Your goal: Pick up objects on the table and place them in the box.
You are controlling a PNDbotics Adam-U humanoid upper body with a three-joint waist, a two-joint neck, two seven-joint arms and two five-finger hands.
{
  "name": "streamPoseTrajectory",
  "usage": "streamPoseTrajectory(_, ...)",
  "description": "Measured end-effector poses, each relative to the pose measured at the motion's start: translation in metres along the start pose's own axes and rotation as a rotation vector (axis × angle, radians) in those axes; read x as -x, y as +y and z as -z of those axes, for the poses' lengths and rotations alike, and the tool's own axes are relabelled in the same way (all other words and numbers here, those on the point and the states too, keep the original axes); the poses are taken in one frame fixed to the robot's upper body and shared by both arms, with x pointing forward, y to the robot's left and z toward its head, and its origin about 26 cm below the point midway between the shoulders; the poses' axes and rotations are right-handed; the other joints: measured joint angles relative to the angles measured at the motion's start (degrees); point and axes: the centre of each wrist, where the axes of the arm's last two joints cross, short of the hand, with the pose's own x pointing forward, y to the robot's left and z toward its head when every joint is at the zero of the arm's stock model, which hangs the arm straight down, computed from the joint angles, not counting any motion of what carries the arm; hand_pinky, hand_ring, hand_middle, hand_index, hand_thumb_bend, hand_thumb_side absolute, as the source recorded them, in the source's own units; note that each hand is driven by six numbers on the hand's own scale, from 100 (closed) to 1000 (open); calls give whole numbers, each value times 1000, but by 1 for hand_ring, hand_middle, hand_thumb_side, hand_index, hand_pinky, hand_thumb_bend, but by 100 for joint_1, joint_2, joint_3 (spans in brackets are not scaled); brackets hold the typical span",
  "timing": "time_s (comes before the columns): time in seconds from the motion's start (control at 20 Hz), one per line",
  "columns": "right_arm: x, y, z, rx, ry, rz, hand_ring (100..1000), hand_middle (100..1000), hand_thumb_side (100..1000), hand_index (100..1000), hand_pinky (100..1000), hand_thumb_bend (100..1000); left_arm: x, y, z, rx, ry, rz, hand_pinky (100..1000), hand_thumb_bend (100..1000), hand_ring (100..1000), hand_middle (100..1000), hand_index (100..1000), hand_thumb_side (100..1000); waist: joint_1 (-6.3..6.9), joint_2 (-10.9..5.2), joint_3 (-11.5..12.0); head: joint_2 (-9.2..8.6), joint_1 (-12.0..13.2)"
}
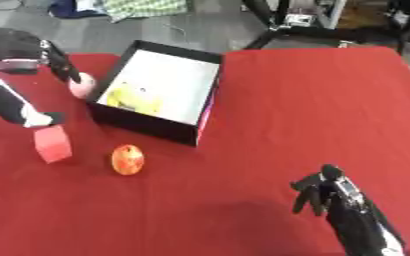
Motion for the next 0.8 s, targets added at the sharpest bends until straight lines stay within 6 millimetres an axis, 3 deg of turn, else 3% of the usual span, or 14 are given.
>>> streamPoseTrajectory(0.3, -1, 0, 1, -2, -3, -2, 419, 200, 1000, 564, 876, 100, 22, -48, 33, 155, 164, -92, 859, 490, 824, 874, 995, 953, -2, 0, 3, 0, -53)
streamPoseTrajectory(0.6, 0, 0, 1, -2, -1, -2, 419, 200, 1000, 564, 876, 100, 31, -79, 57, 214, 227, -163, 841, 499, 791, 829, 963, 993, -2, 0, 11, 0, -55)
streamPoseTrajectory(0.8, 0, 0, 1, -2, -1, -3, 419, 200, 1000, 564, 876, 100, 34, -94, 64, 270, 217, -189, 830, 500, 766, 800, 945, 967, -2, 0, 12, 0, -55)
